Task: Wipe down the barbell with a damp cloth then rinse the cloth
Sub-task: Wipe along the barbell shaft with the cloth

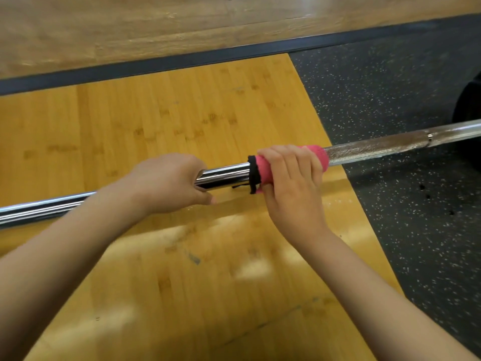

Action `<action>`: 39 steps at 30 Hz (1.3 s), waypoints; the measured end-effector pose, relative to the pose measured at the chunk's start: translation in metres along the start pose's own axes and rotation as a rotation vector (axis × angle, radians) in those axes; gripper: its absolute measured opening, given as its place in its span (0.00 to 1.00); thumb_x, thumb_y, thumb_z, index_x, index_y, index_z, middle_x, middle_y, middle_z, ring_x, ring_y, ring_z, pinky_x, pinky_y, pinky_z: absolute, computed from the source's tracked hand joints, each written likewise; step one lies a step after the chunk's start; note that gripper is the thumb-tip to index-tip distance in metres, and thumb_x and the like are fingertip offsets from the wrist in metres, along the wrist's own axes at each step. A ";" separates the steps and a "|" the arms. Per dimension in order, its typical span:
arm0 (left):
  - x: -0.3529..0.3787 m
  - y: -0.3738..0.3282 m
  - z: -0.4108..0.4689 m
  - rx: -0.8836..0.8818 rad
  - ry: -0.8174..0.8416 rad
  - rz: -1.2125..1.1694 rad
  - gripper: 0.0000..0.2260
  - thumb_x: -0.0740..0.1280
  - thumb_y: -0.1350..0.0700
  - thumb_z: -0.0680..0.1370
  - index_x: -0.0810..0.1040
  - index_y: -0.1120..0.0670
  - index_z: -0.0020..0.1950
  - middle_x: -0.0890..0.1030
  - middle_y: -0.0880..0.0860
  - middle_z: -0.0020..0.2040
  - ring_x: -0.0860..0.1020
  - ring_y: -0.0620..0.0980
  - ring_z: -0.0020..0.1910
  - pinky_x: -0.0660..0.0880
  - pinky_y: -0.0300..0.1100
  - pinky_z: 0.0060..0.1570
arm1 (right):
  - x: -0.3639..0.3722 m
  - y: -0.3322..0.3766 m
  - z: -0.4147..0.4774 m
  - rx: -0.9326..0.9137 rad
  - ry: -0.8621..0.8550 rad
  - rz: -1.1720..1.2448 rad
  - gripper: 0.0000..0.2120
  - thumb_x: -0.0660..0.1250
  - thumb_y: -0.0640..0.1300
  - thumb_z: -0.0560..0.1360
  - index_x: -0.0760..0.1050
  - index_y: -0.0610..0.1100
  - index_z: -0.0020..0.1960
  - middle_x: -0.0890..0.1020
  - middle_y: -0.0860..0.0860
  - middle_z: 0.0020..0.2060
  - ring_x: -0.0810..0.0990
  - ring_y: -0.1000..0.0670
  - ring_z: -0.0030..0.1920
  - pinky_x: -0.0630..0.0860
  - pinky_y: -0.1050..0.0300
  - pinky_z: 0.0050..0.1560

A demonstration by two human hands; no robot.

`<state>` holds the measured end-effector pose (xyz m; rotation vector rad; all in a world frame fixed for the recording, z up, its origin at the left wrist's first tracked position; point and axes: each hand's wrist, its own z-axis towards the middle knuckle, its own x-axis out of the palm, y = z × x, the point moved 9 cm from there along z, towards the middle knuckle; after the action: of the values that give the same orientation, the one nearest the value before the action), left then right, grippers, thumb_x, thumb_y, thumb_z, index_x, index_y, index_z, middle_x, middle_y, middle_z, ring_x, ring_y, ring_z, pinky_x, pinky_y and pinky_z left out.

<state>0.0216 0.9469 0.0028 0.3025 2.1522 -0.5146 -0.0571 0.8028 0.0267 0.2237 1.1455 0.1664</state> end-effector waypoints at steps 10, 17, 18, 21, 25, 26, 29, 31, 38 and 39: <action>-0.013 -0.017 -0.030 0.101 -0.670 0.276 0.20 0.72 0.70 0.57 0.63 0.53 0.32 0.67 0.52 0.19 0.55 0.49 0.20 0.48 0.28 0.28 | 0.025 0.078 0.000 -0.131 -0.039 -0.066 0.18 0.65 0.39 0.73 0.72 0.41 0.63 0.79 0.47 0.54 0.76 0.44 0.57 0.64 0.51 0.65; 0.004 -0.004 0.004 0.072 -0.127 0.191 0.09 0.65 0.51 0.75 0.68 0.51 0.40 0.73 0.48 0.33 0.70 0.49 0.31 0.63 0.40 0.28 | 0.000 0.009 -0.001 -0.118 -0.015 -0.024 0.22 0.67 0.39 0.68 0.74 0.43 0.62 0.78 0.49 0.57 0.71 0.46 0.60 0.62 0.51 0.64; 0.007 -0.003 0.008 0.073 0.012 0.101 0.10 0.67 0.51 0.75 0.68 0.52 0.38 0.74 0.48 0.33 0.72 0.49 0.32 0.65 0.41 0.30 | -0.003 0.000 -0.001 -0.099 -0.010 -0.026 0.22 0.66 0.38 0.68 0.74 0.42 0.62 0.78 0.48 0.57 0.70 0.46 0.60 0.62 0.50 0.65; 0.009 -0.003 0.010 0.060 0.165 0.001 0.13 0.70 0.51 0.74 0.68 0.53 0.37 0.73 0.49 0.32 0.71 0.49 0.32 0.65 0.42 0.31 | -0.003 -0.008 -0.001 -0.034 0.001 0.016 0.21 0.67 0.36 0.68 0.75 0.41 0.62 0.78 0.47 0.56 0.69 0.46 0.60 0.62 0.48 0.66; -0.014 -0.016 -0.028 0.030 -0.491 0.324 0.12 0.72 0.54 0.71 0.67 0.53 0.42 0.72 0.49 0.33 0.71 0.53 0.32 0.54 0.40 0.26 | 0.001 0.017 0.001 -0.059 0.014 0.126 0.20 0.64 0.39 0.70 0.75 0.41 0.62 0.78 0.48 0.57 0.70 0.45 0.60 0.60 0.47 0.66; -0.011 -0.022 -0.039 0.058 -0.585 0.342 0.14 0.75 0.57 0.66 0.69 0.54 0.41 0.73 0.50 0.31 0.72 0.55 0.30 0.53 0.39 0.27 | 0.005 0.030 0.003 -0.095 0.028 0.137 0.20 0.64 0.39 0.70 0.75 0.41 0.62 0.78 0.48 0.57 0.70 0.45 0.60 0.60 0.49 0.66; -0.006 -0.019 -0.045 0.082 -0.712 0.269 0.16 0.73 0.66 0.60 0.69 0.56 0.37 0.73 0.54 0.28 0.72 0.56 0.26 0.56 0.41 0.30 | 0.018 0.068 0.005 -0.142 0.046 0.079 0.18 0.65 0.39 0.71 0.76 0.42 0.62 0.79 0.48 0.55 0.74 0.45 0.58 0.61 0.52 0.66; -0.012 -0.017 -0.040 0.070 -0.734 0.298 0.18 0.71 0.69 0.59 0.64 0.54 0.35 0.71 0.54 0.24 0.70 0.55 0.21 0.52 0.37 0.28 | 0.023 0.077 0.005 -0.144 0.037 0.019 0.17 0.67 0.39 0.72 0.76 0.42 0.61 0.79 0.49 0.53 0.76 0.45 0.56 0.63 0.53 0.66; -0.004 -0.005 -0.009 0.055 -0.347 0.264 0.12 0.68 0.49 0.75 0.67 0.51 0.39 0.69 0.47 0.30 0.68 0.51 0.29 0.56 0.39 0.25 | 0.000 0.015 0.004 -0.112 0.016 0.022 0.21 0.69 0.35 0.67 0.76 0.42 0.60 0.80 0.48 0.54 0.73 0.45 0.57 0.64 0.51 0.62; 0.003 -0.001 0.000 0.060 -0.157 0.154 0.13 0.67 0.46 0.76 0.67 0.51 0.39 0.71 0.48 0.31 0.70 0.50 0.32 0.61 0.40 0.27 | -0.003 0.005 0.004 -0.092 0.023 0.014 0.22 0.68 0.35 0.66 0.76 0.42 0.60 0.79 0.48 0.54 0.72 0.45 0.57 0.63 0.51 0.63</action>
<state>0.0200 0.9464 0.0007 0.4427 1.9469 -0.4985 -0.0551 0.8064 0.0319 0.1485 1.1561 0.2346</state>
